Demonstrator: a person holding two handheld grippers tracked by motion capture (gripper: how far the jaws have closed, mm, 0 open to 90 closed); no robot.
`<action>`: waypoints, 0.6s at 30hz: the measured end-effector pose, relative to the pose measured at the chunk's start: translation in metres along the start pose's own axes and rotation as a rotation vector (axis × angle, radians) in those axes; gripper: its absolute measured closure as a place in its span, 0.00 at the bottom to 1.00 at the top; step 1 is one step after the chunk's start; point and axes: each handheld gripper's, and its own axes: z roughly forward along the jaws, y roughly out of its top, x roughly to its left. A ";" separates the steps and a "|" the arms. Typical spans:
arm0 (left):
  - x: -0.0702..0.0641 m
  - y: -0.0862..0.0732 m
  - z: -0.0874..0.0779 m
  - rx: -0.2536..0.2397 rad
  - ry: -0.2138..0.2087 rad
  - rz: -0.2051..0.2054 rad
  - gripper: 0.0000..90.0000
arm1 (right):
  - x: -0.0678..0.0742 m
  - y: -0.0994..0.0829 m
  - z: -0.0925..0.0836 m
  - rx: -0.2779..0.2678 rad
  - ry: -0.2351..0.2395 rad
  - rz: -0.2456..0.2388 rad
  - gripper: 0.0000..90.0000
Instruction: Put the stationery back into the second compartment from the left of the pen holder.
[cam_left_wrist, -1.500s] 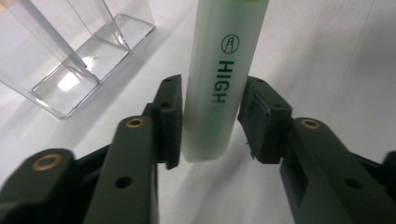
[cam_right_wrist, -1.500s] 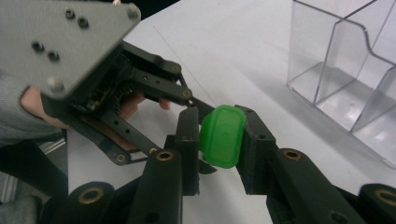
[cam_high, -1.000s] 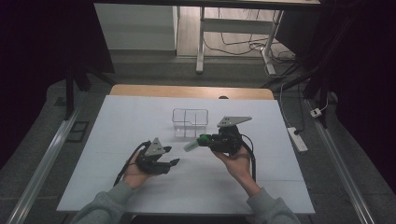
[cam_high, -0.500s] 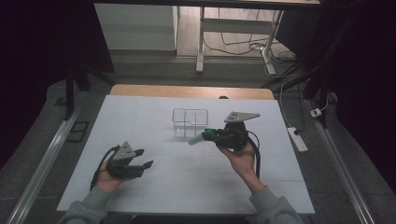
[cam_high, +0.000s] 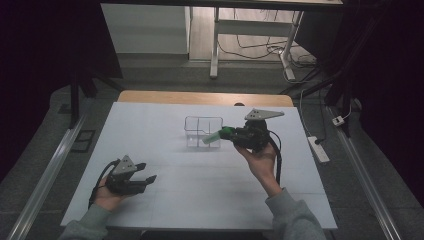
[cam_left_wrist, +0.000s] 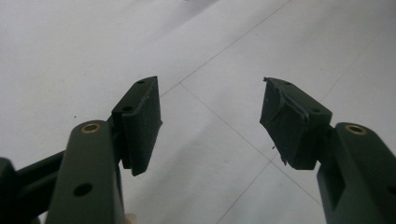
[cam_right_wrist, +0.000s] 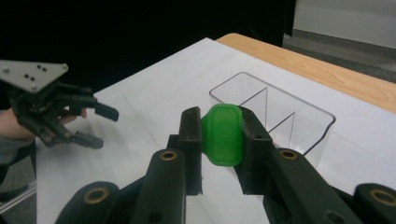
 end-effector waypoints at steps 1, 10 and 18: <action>0.000 0.000 0.000 0.000 0.000 0.000 0.41 | -0.002 0.002 0.001 -0.006 -0.006 0.003 0.82; -0.001 -0.002 0.002 0.012 -0.012 0.002 0.39 | -0.019 0.025 0.011 -0.019 -0.083 0.013 0.82; -0.001 -0.002 0.003 0.018 -0.013 0.001 0.38 | -0.030 0.033 0.037 0.014 -0.129 0.017 0.82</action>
